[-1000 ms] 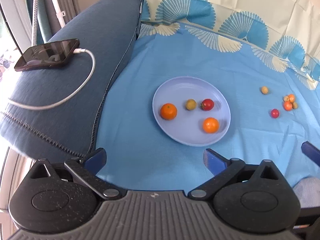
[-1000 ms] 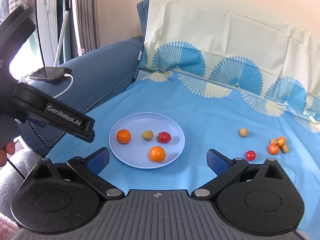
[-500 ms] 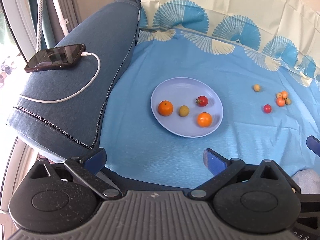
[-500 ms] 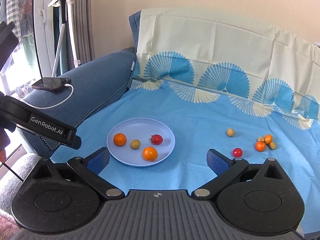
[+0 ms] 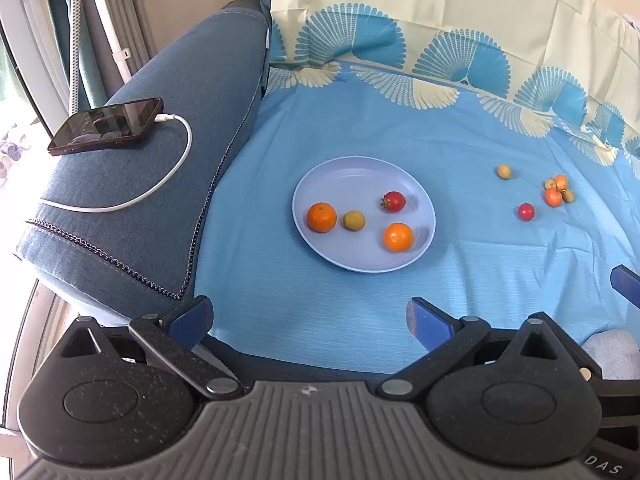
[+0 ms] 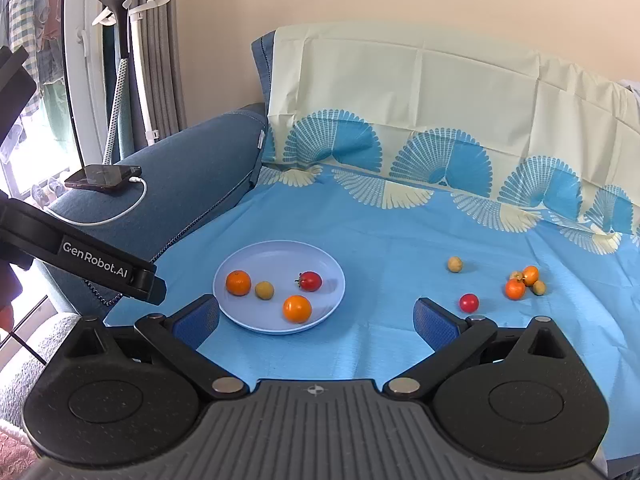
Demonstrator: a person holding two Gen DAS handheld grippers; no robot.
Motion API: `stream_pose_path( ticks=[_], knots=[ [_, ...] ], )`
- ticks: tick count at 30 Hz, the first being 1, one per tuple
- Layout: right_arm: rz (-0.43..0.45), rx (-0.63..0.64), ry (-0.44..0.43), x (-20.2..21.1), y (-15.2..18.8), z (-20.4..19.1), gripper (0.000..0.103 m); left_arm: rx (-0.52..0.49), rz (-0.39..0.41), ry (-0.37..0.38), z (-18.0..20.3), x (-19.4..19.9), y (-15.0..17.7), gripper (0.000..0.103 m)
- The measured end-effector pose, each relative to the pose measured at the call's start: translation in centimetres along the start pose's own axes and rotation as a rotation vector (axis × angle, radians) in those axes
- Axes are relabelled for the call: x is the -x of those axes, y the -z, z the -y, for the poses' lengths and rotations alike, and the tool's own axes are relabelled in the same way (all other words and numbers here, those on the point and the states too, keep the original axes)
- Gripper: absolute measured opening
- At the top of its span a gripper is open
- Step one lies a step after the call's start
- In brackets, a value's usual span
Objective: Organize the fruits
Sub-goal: 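Withdraw both tools from the plate and hold above the sheet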
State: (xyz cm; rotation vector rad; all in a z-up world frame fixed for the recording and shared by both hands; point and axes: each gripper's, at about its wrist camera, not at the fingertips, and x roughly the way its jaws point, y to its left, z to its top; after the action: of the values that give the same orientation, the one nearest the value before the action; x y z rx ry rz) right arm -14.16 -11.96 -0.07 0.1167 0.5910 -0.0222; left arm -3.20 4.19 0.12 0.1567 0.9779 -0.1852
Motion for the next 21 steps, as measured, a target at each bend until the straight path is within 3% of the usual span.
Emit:
stream_pose_path(
  ticks=[21],
  knots=[
    [-0.004,-0.019,0.004,-0.33,0.27,0.28,0.102,-0.019,-0.013,-0.001,0.64,-0.47,-0.73,0.103]
  ],
)
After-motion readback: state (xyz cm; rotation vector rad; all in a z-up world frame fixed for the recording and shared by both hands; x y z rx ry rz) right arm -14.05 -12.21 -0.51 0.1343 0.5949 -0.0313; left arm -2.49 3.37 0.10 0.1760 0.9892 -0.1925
